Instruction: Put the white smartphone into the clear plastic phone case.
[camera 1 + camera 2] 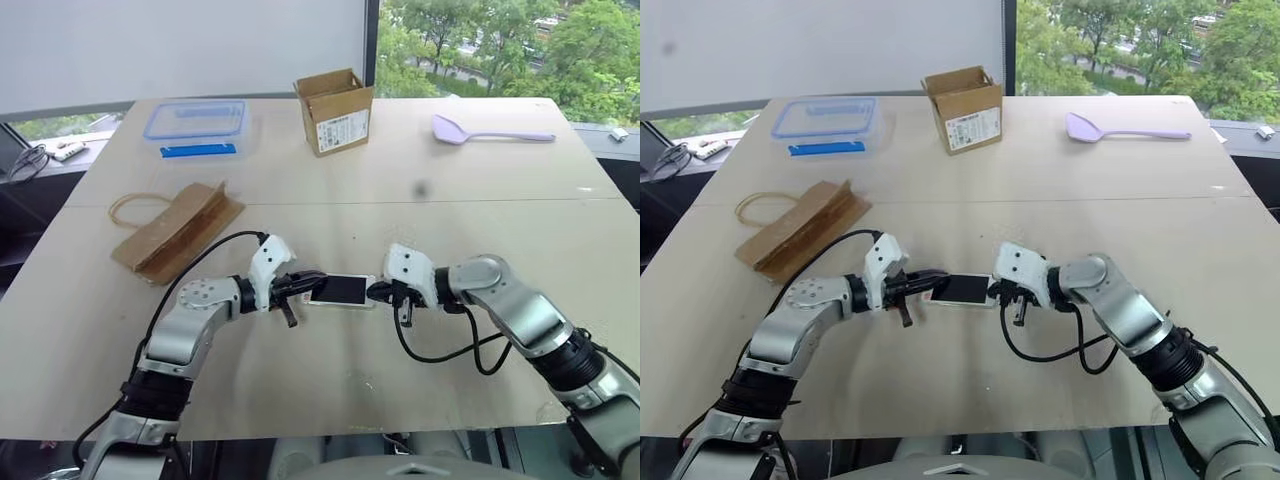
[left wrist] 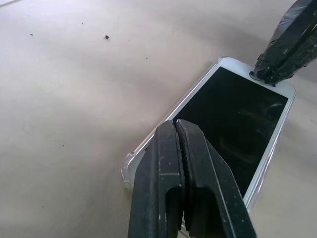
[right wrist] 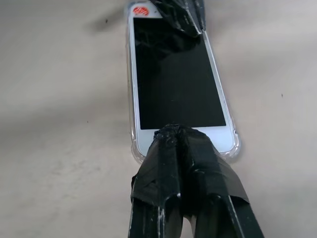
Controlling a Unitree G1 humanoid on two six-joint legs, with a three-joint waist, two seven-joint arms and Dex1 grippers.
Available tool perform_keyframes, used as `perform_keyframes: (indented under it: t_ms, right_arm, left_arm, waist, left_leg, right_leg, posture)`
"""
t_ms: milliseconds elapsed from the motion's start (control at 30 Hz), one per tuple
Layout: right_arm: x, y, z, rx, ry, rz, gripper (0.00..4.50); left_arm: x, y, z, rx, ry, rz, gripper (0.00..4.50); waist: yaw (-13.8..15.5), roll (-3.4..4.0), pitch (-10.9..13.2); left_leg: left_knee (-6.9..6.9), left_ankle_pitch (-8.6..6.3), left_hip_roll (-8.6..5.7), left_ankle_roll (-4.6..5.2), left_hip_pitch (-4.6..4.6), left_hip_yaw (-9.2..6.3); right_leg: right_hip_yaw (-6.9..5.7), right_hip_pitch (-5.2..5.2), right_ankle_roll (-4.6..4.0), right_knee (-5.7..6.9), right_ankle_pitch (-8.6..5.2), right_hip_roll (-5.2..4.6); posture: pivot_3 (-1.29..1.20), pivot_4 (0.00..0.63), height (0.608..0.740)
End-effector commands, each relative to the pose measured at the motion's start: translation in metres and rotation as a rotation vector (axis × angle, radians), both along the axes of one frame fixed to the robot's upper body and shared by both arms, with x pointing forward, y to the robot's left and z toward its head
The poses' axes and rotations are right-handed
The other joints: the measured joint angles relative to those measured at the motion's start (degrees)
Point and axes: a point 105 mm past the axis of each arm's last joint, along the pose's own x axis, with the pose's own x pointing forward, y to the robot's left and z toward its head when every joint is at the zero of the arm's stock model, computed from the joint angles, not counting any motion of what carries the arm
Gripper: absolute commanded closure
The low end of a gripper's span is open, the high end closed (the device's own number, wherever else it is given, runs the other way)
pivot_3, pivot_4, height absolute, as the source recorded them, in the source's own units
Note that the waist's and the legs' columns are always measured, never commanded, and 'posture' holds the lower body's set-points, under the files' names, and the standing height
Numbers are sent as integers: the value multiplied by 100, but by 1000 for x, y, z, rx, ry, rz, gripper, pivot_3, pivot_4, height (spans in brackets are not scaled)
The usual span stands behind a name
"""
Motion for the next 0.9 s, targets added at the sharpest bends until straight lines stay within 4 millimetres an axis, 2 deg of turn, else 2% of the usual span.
perform_keyframes:
  t_ms: [33, 233, 333, 400, 500, 567, 633, 667, 767, 900]
  right_arm:
    - [-14, -22, -68, -244, 165, -26, 4500]
    - [-21, -26, -89, -326, 221, 2, 4500]
    - [-19, -25, -90, -308, 217, -5, 4500]
    - [-13, -19, -80, -248, 171, -8, 4500]
    - [-1, -2, -52, -50, 132, -65, 4500]
    - [3, 5, -28, 82, 95, -69, 4500]
    - [2, 8, 2, 220, 86, -81, 4500]
    - [0, 7, 10, 252, 86, -79, 4500]
    - [-11, 1, 14, 254, 107, -57, 4500]
    - [-18, -11, 2, 175, 128, -62, 4500]
  left_arm:
    - [-5, -2, -7, 16, 27, -8, 4460]
    - [-6, -3, -7, 15, 28, -8, 4460]
    - [-6, -2, -7, 16, 28, -7, 4460]
    - [-5, -2, -7, 16, 28, -4, 4460]
    - [-5, -1, -7, 13, 27, 1, 4460]
    - [-5, 0, -7, 10, 27, 2, 4460]
    - [-4, 0, -7, 7, 26, 3, 4460]
    - [-4, 0, -7, 7, 26, 2, 4460]
    - [-4, 0, -7, 4, 24, 1, 4460]
    - [-3, -1, -7, 4, 23, -2, 4460]
  waist:
    - [-4, -2, -6]
    - [-1, -26, -41]
    - [-4, -27, -67]
    - [-8, -29, -72]
    - [-21, -42, -76]
    - [-39, -39, -67]
    - [-31, -1, -22]
    - [-25, -2, -12]
    - [3, 1, 21]
    - [8, 5, 48]
  left_leg:
    - [0, 0, 1, 0, 4, 0]
    - [0, 0, 4, 0, 14, 0]
    - [0, 0, 5, 0, 21, -2]
    - [0, 0, 8, -1, 26, -4]
    - [0, 0, 11, -1, 27, -5]
    - [0, 0, 17, -1, 27, -6]
    - [0, 0, 17, 0, 21, -5]
    - [-2, 0, 16, 0, 9, 0]
    - [-2, 0, 17, 0, -18, 0]
    - [-2, 0, 15, 0, -26, 1]
  right_leg:
    - [0, 2, 0, 1, 0, 1]
    - [-1, 9, -2, 1, 0, -1]
    - [1, 13, -2, 1, 0, -2]
    - [0, 15, -5, 1, 1, -1]
    - [-2, 15, -11, 2, 5, 1]
    - [1, 14, -17, 2, 9, 5]
    - [13, 7, -19, 6, 12, 9]
    - [15, -2, -19, 8, 12, 14]
    - [12, -21, -22, 10, 36, 28]
    - [12, -23, -19, 4, 34, 28]
  posture:
    - [0, 150, 740]
    - [0, 150, 740]
    - [0, 150, 740]
    - [0, 150, 740]
    - [0, 150, 740]
    - [0, 150, 740]
    - [0, 150, 740]
    - [0, 150, 740]
    - [0, 150, 740]
    - [0, 150, 740]
